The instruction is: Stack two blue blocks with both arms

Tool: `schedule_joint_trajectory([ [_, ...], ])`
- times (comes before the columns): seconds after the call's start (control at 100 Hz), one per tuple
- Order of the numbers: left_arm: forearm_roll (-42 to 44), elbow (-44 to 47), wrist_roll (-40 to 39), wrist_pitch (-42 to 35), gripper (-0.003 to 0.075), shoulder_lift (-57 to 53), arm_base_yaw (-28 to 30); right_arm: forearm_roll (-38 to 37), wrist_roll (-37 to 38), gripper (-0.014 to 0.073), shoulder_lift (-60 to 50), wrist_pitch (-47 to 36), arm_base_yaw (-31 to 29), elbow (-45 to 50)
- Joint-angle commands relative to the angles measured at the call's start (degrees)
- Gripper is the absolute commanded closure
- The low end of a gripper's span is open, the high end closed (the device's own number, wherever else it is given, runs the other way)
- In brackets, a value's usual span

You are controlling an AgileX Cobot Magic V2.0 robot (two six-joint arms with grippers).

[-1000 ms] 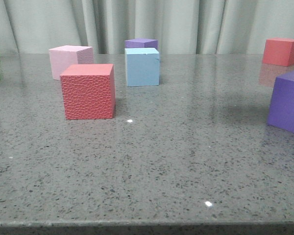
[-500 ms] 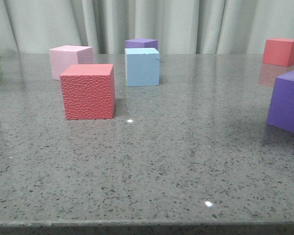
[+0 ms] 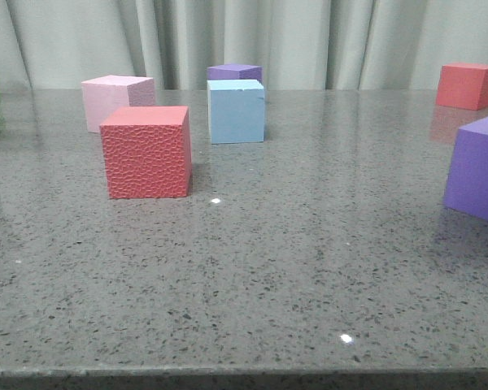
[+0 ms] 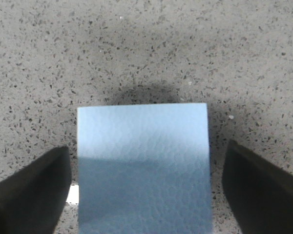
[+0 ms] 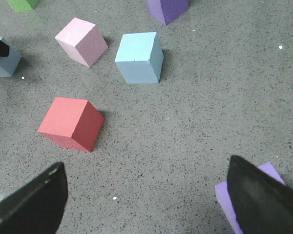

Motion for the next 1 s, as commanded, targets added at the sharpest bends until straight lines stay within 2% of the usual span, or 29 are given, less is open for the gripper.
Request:
schedule_joint_trajectory([
  [0.0,-0.58,-1.94,0.03,-2.02,0.0220,-2.54,0.05,0.00,-0.55,-0.0059,-0.86,-3.04,-0.02,-1.33],
  [0.14,-0.43,-1.94,0.03,-1.78,0.0314,-2.54,0.05,0.00,-0.55,-0.0059,-0.86,-2.70,-0.02,-1.33],
  [0.46,-0.30,-1.94,0.03,-2.54,0.0425,-2.54,0.05,0.00,-0.55,-0.0059,-0.86,-2.34,-0.02,-1.33],
  [0.66,-1.25,-2.07,0.03,-2.23,0.0461,-2.54,0.05,0.00,-0.55,-0.0059,-0.86,-0.58,-0.02,-1.33],
  [0.99,-9.19,-11.45,-0.65,7.34,0.0468,-2.54,-1.46,0.00,-0.55,-0.0059,-0.86,-0.39,-0.02,-1.33],
])
